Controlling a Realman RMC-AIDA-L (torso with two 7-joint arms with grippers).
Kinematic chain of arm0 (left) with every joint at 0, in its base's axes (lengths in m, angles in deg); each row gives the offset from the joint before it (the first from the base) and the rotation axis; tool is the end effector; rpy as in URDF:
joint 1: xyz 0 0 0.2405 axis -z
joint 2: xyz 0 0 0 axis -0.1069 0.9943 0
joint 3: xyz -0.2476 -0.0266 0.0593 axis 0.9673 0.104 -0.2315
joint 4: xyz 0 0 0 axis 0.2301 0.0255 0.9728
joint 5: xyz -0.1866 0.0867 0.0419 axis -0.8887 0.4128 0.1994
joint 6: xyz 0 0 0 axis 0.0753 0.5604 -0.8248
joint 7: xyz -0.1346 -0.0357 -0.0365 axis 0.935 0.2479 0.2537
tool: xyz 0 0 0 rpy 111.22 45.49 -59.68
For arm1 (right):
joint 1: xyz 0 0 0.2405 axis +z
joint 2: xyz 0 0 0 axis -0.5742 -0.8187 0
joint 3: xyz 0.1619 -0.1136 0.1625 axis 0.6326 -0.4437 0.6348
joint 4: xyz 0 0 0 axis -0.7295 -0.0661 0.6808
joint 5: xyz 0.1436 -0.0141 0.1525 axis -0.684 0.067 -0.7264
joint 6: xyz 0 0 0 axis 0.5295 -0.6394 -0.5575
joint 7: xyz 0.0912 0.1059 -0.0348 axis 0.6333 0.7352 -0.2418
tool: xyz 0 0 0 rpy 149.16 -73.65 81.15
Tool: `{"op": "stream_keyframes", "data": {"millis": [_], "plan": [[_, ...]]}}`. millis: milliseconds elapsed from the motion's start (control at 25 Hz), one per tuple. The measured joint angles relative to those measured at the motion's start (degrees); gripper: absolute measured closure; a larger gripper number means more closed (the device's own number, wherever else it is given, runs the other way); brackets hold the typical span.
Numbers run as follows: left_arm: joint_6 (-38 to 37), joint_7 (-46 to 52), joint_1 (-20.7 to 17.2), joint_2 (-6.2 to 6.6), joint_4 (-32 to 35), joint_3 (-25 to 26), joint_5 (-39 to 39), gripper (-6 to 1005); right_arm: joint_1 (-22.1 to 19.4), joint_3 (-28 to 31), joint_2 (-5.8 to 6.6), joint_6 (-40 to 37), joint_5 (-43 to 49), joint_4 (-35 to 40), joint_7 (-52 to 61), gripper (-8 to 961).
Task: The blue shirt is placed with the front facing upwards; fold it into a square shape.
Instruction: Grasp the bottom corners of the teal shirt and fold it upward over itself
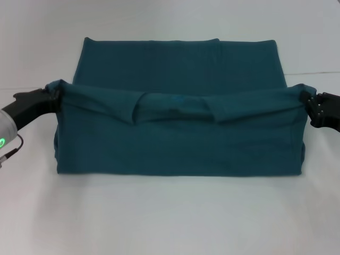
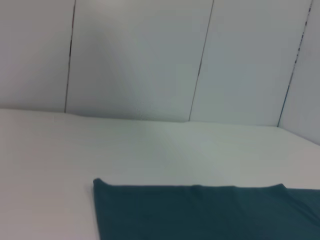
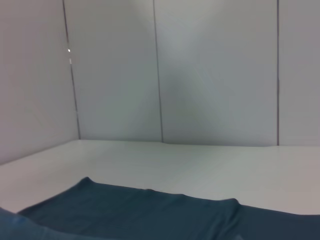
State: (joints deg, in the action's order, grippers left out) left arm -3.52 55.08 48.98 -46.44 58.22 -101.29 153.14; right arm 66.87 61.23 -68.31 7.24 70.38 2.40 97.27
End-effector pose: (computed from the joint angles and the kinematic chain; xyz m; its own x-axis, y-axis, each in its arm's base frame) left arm -0.2835 0.4269 0.0107 0.6347 0.3227 0.7021 0.7672 -0.3713 -0.5230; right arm 0.3391 0.3572 0.0427 0.7068 -0.1616 -0.6887 -0.6786 -0.4299 -0.5956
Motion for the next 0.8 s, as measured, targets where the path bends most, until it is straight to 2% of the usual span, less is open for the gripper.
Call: {"op": "stream_keyframes", "data": {"millis": [400, 800], "plan": [[4.2, -2.3, 2.4, 0.04, -0.4, 0.0, -1.8, 949, 2.3, -1.9, 0.31, 6.2, 0.0, 0.0, -0.1, 906], [7.3, -3.7, 3.6, 0.34, -2.3, -0.1, -2.5, 949, 5.5, -2.9, -0.07, 12.5, 0.0, 0.0, -0.1, 905]]}}
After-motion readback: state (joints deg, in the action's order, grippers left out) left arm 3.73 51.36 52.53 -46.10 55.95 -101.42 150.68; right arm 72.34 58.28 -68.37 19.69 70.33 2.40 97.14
